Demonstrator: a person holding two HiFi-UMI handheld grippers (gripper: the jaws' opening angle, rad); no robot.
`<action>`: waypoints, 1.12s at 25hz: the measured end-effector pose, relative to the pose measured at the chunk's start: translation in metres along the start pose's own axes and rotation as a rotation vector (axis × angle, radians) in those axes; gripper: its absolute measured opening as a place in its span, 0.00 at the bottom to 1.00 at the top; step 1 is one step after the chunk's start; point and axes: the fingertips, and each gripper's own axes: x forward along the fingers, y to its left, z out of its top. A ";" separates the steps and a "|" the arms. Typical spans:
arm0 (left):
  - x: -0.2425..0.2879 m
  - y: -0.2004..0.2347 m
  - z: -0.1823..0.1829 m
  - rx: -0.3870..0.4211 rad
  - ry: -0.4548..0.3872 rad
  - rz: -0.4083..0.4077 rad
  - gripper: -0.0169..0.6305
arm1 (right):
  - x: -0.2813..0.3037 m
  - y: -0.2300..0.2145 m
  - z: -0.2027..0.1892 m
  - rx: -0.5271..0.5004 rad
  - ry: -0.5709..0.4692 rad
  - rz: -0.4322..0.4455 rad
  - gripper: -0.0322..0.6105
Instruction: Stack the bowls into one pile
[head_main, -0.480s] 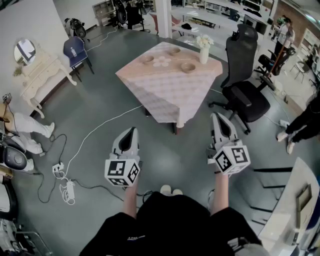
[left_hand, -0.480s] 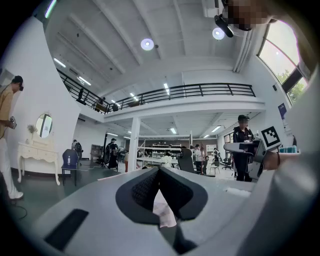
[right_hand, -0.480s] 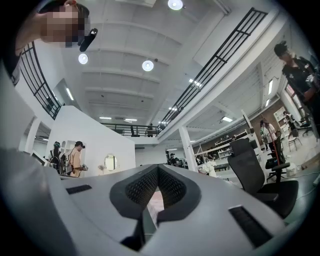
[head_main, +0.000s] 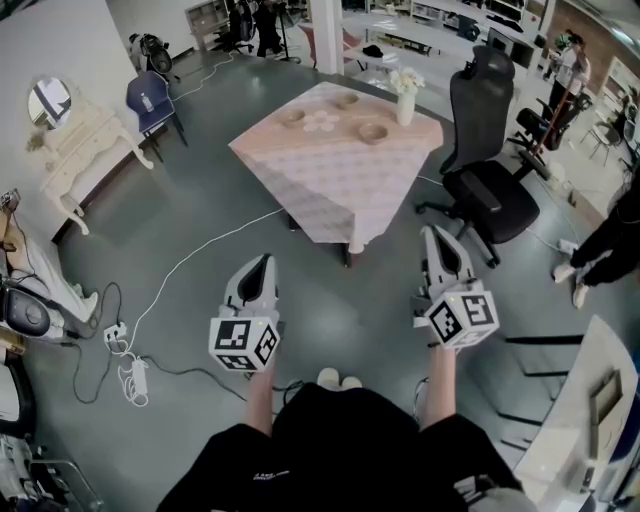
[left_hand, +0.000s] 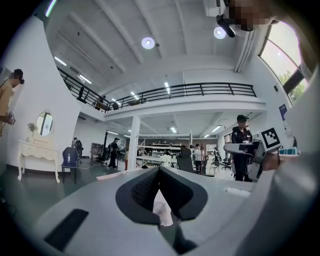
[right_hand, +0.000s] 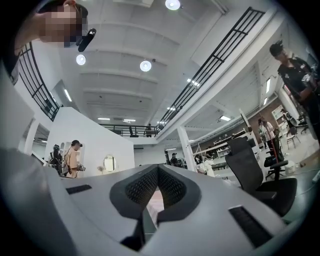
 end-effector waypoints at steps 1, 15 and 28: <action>0.000 -0.001 0.000 -0.001 0.001 0.003 0.02 | 0.000 -0.001 0.000 0.001 0.002 0.001 0.04; 0.004 -0.002 -0.014 -0.007 0.027 0.042 0.02 | 0.015 -0.007 -0.021 0.040 0.026 0.030 0.04; 0.082 0.051 -0.033 -0.047 0.064 0.016 0.02 | 0.098 -0.030 -0.060 0.050 0.084 -0.021 0.04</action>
